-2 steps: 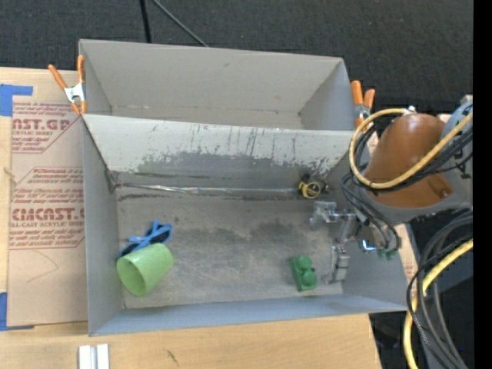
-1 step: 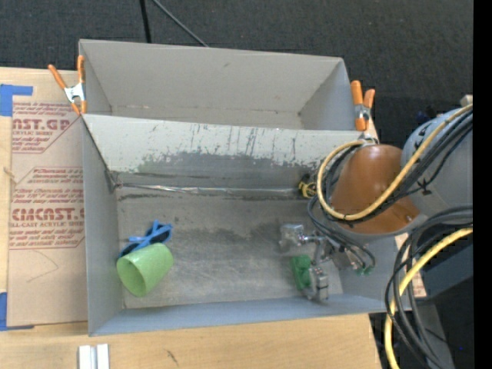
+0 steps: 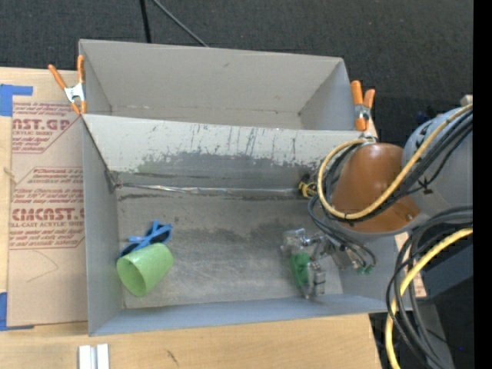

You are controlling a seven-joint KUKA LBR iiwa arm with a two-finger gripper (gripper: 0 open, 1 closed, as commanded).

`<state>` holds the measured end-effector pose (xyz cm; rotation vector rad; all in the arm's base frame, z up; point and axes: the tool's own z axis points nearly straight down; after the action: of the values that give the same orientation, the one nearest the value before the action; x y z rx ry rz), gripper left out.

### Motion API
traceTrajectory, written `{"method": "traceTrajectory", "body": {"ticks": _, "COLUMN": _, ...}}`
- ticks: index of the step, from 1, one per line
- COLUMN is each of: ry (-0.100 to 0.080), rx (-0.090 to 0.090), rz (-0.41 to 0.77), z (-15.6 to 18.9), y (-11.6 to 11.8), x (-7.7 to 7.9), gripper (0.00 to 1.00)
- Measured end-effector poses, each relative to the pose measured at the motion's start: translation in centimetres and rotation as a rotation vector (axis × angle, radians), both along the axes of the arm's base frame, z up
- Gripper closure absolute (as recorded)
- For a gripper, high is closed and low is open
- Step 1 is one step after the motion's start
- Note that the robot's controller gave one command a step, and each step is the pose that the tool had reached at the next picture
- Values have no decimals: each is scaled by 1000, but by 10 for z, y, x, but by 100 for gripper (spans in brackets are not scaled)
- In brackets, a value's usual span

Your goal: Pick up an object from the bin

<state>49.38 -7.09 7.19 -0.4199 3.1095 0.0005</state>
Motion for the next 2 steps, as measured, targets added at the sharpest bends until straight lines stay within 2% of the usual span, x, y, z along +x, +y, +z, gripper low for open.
{"method": "traceTrajectory", "body": {"ticks": 1, "ry": -9, "rx": 0, "rz": 27, "z": 233, "y": 65, "x": 33, "gripper": 100}}
{"method": "traceTrajectory", "body": {"ticks": 2, "ry": 2, "rx": -1, "rz": 383, "z": 191, "y": 44, "x": 56, "gripper": 100}}
